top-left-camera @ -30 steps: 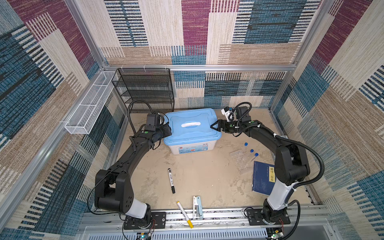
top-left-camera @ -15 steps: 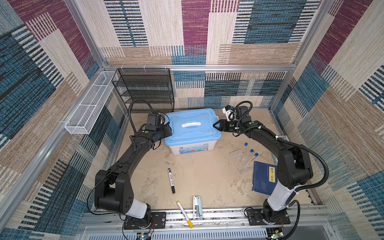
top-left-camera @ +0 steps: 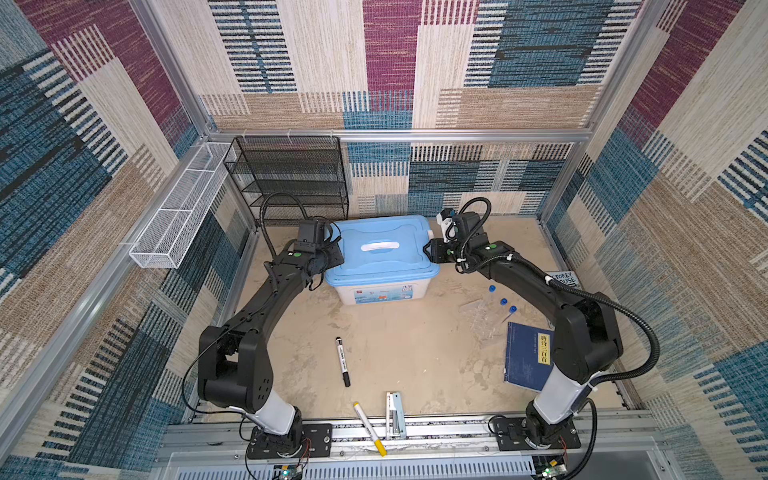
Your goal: Organize the chemistry lab equipment
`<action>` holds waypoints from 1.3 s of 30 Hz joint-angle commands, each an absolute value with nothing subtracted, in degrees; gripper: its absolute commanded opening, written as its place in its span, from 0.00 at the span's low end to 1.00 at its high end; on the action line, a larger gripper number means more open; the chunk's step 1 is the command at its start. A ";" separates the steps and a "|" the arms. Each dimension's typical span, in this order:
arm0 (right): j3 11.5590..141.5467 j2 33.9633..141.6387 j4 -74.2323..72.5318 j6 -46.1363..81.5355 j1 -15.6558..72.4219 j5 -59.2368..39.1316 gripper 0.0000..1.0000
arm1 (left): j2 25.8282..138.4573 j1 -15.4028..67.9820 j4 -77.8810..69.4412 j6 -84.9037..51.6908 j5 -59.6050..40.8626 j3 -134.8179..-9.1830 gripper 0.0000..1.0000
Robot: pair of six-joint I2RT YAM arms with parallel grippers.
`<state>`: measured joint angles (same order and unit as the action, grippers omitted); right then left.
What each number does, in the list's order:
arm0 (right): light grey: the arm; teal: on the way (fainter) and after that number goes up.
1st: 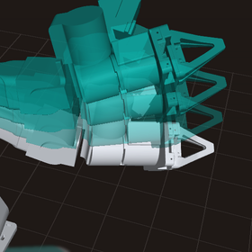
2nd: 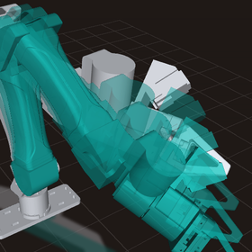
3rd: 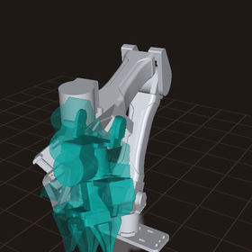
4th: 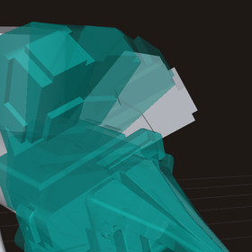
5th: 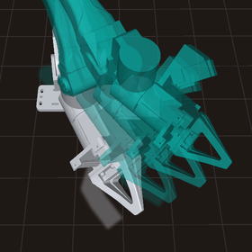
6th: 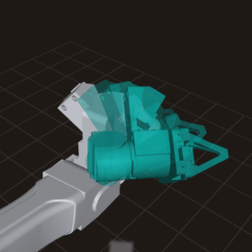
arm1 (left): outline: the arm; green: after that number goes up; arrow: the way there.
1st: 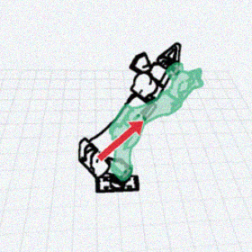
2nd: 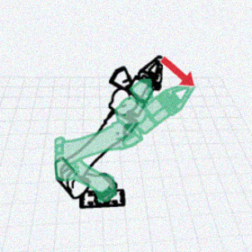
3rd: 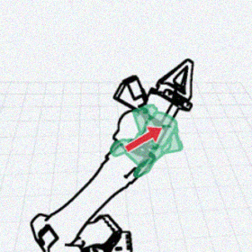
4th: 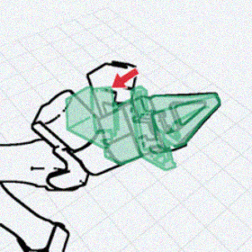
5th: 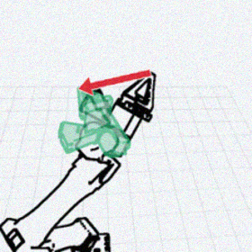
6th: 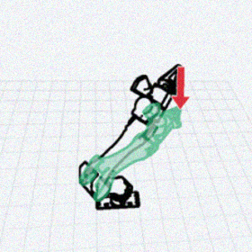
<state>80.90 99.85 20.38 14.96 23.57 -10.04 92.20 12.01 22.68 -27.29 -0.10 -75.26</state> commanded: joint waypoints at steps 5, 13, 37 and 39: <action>81.69 99.38 21.79 16.29 21.45 -18.07 0.60 | 94.57 11.95 24.02 -28.48 -10.81 -77.02 0.66; 80.60 95.46 23.07 17.12 20.60 -13.38 0.88 | 88.59 9.56 26.93 -26.30 -4.91 -78.71 0.91; 49.67 81.30 -0.84 16.50 -11.75 -2.15 0.94 | 76.32 -2.55 14.22 -19.26 25.55 -50.36 0.71; 47.30 82.90 -4.68 15.34 -12.19 -2.06 0.94 | 77.54 -2.63 9.49 -16.48 25.01 -47.98 0.75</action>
